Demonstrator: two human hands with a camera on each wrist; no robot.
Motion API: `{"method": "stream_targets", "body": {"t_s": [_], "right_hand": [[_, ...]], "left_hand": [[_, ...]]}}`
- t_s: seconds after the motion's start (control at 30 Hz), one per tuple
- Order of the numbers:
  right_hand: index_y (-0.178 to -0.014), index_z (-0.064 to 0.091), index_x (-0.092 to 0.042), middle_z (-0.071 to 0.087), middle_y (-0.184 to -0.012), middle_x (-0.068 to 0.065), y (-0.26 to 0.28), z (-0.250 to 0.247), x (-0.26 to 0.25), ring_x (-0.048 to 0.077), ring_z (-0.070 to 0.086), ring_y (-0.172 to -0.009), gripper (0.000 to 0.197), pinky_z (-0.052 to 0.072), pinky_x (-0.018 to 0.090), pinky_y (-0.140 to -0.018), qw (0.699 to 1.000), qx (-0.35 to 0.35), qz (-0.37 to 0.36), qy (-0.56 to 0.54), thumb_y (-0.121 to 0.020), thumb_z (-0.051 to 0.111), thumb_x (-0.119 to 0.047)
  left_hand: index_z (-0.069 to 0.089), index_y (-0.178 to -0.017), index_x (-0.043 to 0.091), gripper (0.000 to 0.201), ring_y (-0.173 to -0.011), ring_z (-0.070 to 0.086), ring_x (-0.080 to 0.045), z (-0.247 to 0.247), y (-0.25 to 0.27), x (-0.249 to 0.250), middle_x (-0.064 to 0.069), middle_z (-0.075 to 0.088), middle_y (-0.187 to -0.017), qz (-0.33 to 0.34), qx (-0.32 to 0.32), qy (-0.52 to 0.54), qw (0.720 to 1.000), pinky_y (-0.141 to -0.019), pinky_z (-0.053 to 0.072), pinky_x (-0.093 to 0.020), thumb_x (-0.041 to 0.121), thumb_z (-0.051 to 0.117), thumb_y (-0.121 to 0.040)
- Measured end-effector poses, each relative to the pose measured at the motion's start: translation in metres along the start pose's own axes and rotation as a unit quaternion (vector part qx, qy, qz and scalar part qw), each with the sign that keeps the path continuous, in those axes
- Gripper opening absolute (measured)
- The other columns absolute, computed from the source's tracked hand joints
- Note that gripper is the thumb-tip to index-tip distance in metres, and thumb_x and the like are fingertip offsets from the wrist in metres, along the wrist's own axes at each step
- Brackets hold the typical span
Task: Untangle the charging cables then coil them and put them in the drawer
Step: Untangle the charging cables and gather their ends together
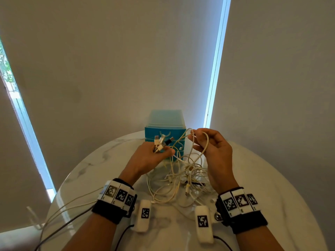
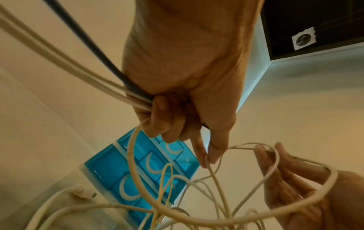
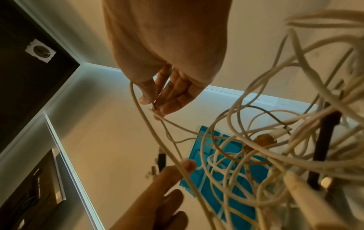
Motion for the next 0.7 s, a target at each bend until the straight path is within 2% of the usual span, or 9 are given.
{"method": "stream_targets", "body": {"t_s": [0.1,0.17,0.2,0.3,0.37,0.43,0.5,0.6,0.7], "right_hand": [[-0.117,0.070,-0.003,0.081,-0.113,0.012,-0.002,-0.008,0.000,0.021,0.081,-0.103,0.023,0.066,0.030,-0.082,0.999,0.044,-0.002,0.002,-0.100,0.074,-0.017],[-0.118,0.067,-0.002,0.081,-0.116,0.010,-0.002,-0.008,0.003,0.020,0.080,-0.106,0.025,0.066,0.032,-0.087,0.999,0.038,0.004,0.002,-0.101,0.073,-0.019],[-0.118,0.065,-0.001,0.081,-0.116,0.010,-0.002,-0.004,0.006,0.022,0.080,-0.108,0.024,0.066,0.033,-0.087,1.000,0.011,0.016,0.002,-0.102,0.072,-0.018],[-0.121,0.065,-0.003,0.082,-0.113,0.011,0.004,0.010,0.025,0.030,0.080,-0.107,0.019,0.064,0.046,-0.094,0.984,-0.136,0.097,0.054,-0.104,0.068,-0.010],[-0.113,0.073,-0.006,0.083,-0.110,0.010,0.009,0.014,0.035,0.031,0.080,-0.106,0.013,0.062,0.051,-0.099,0.962,-0.207,0.122,0.129,-0.105,0.063,-0.003],[-0.108,0.076,-0.006,0.083,-0.107,0.007,0.008,0.014,0.037,0.030,0.080,-0.101,0.018,0.064,0.047,-0.094,0.959,-0.205,0.120,0.155,-0.108,0.058,-0.002],[-0.116,0.072,-0.008,0.083,-0.108,0.007,0.008,0.015,0.031,0.035,0.080,-0.095,0.017,0.062,0.040,-0.080,0.971,-0.171,0.117,0.118,-0.110,0.057,-0.007],[-0.127,0.068,-0.016,0.082,-0.108,0.004,0.009,0.022,0.020,0.029,0.079,-0.082,0.020,0.059,0.032,-0.068,0.980,-0.140,0.091,0.112,-0.108,0.064,-0.014],[-0.135,0.066,-0.022,0.080,-0.107,0.003,0.023,0.038,0.023,0.017,0.078,-0.076,0.039,0.060,0.024,-0.065,0.960,-0.217,0.091,0.149,-0.099,0.077,-0.015]], "left_hand": [[0.083,-0.087,0.029,0.024,-0.066,0.066,-0.008,-0.019,0.004,0.010,0.004,0.077,-0.078,0.028,0.100,0.015,0.994,-0.067,0.050,-0.024,0.049,0.073,-0.097],[0.083,-0.092,0.033,0.019,-0.058,0.056,-0.002,-0.033,0.006,0.016,0.006,0.074,-0.072,0.058,0.153,0.064,0.984,-0.058,0.042,-0.015,0.048,0.074,-0.097],[0.083,-0.096,0.034,0.017,-0.060,0.056,0.000,-0.036,0.008,0.019,0.007,0.074,-0.073,0.068,0.167,0.088,0.980,-0.060,0.043,-0.014,0.049,0.075,-0.097],[0.082,-0.102,0.033,0.021,-0.063,0.056,-0.006,-0.045,0.010,0.018,0.010,0.068,-0.068,0.067,0.217,0.143,0.963,-0.065,0.046,-0.020,0.051,0.075,-0.096],[0.081,-0.102,0.031,0.019,-0.058,0.038,-0.012,-0.052,0.011,0.014,0.010,0.044,-0.058,0.062,0.245,0.184,0.950,-0.059,0.038,-0.025,0.048,0.074,-0.097],[0.081,-0.103,0.031,0.018,-0.062,0.031,-0.019,-0.057,0.012,0.010,-0.001,0.033,-0.066,0.052,0.249,0.217,0.942,-0.058,0.034,-0.033,0.047,0.074,-0.098],[0.081,-0.102,0.029,0.020,-0.061,0.032,-0.019,-0.059,0.012,0.010,-0.003,0.033,-0.067,0.049,0.234,0.232,0.943,-0.059,0.034,-0.034,0.047,0.075,-0.096],[0.082,-0.102,0.020,0.017,-0.057,0.050,0.001,-0.050,0.015,0.022,0.020,0.050,-0.056,0.062,0.186,0.224,0.955,-0.071,0.050,-0.025,0.035,0.078,-0.096],[0.084,-0.105,0.020,0.017,-0.083,0.072,0.002,-0.041,0.016,0.034,0.022,0.074,-0.076,0.078,0.145,0.218,0.962,-0.102,0.058,-0.039,0.031,0.081,-0.093]]}}
Point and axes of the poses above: each hand's wrist, its own y-axis away from the middle knuckle, its own z-axis out of the palm, x = y × z, the point moved 6 cm from there along -y, towards the middle knuckle
